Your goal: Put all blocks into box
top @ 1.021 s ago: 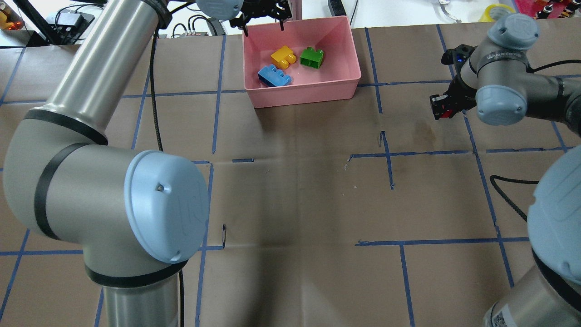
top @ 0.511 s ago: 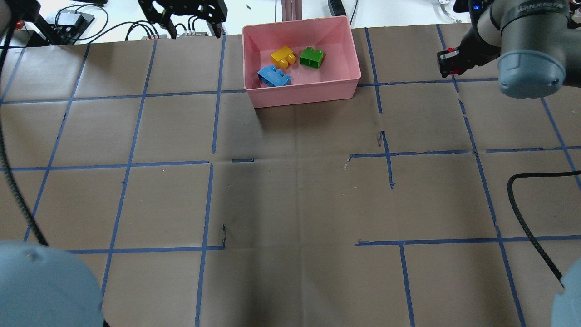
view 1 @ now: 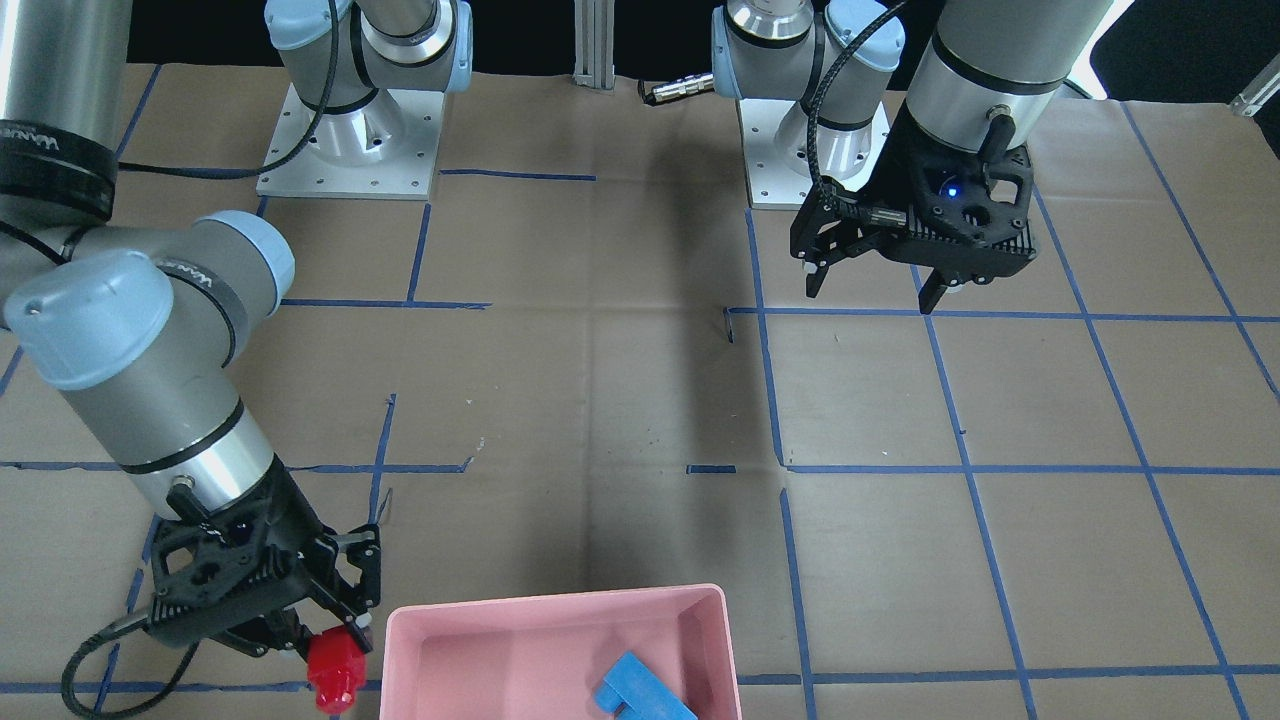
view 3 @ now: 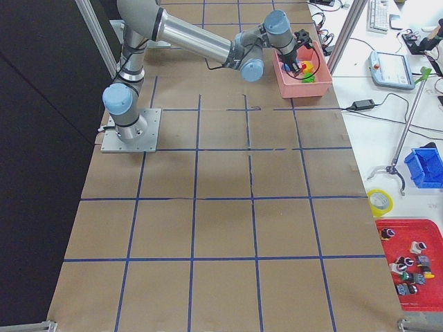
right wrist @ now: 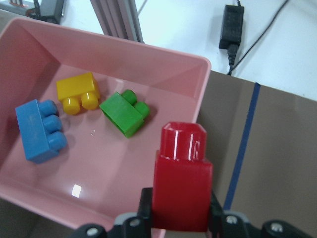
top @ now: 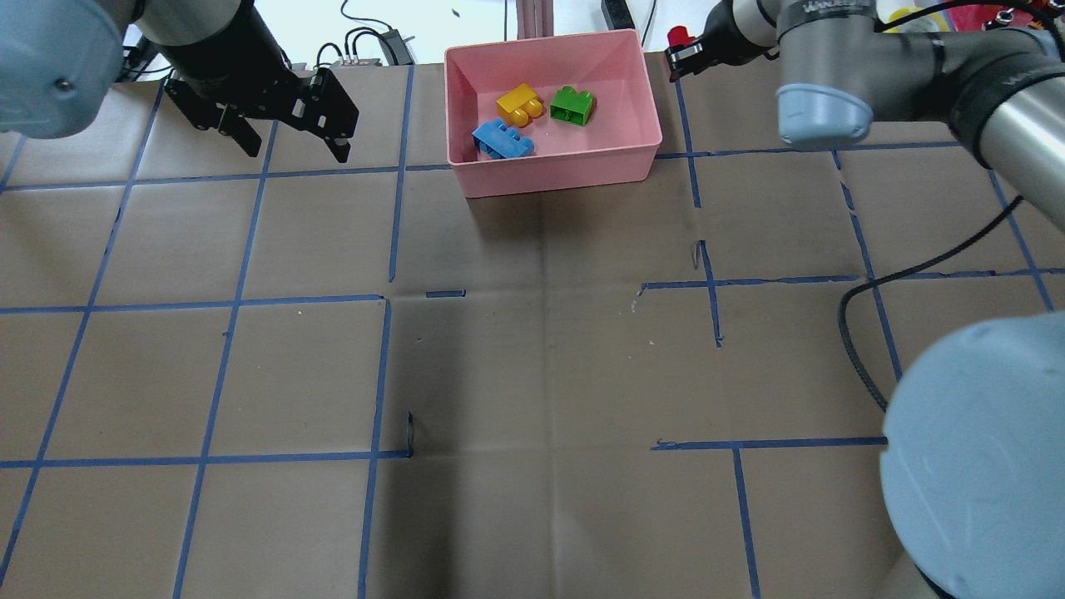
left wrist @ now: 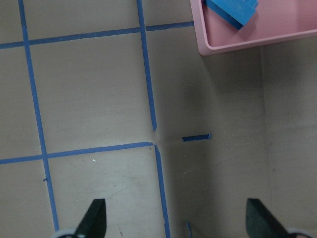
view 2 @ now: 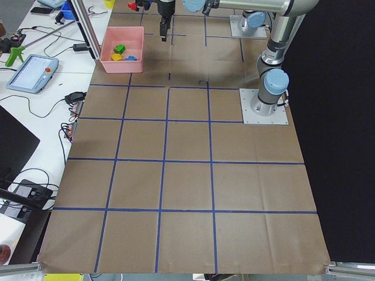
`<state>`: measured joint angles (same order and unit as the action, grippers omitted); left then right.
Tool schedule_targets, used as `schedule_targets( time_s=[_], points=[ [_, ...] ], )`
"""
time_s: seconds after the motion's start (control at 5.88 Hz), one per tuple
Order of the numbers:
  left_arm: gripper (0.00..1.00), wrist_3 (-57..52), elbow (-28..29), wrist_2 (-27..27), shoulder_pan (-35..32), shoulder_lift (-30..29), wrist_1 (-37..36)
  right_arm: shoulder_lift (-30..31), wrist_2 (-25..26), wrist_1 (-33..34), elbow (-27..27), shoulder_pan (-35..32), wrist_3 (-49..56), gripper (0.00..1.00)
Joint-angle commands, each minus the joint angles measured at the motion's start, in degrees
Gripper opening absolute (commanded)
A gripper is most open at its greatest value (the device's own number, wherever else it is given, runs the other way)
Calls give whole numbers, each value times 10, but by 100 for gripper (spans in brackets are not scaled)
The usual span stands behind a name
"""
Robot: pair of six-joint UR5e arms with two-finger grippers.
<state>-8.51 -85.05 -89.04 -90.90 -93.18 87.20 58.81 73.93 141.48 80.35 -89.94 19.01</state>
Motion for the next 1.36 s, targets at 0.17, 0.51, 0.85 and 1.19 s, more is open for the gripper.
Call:
schedule_targets(
  time_s=[0.17,0.51,0.85,1.19],
  points=[
    [100,-10,-13,1,-1,12,-3,-111,6,7,-110,-43,1,6],
    [100,-25,-13,-1,1,9,-1,-116,9,-7,-112,-58,-1,96],
    [100,-41,-13,-2,18,7,-2,-108,37,-27,-113,-59,4,100],
    [100,-36,-13,-17,20,11,-2,-35,46,-129,-97,-46,6,100]
  ],
)
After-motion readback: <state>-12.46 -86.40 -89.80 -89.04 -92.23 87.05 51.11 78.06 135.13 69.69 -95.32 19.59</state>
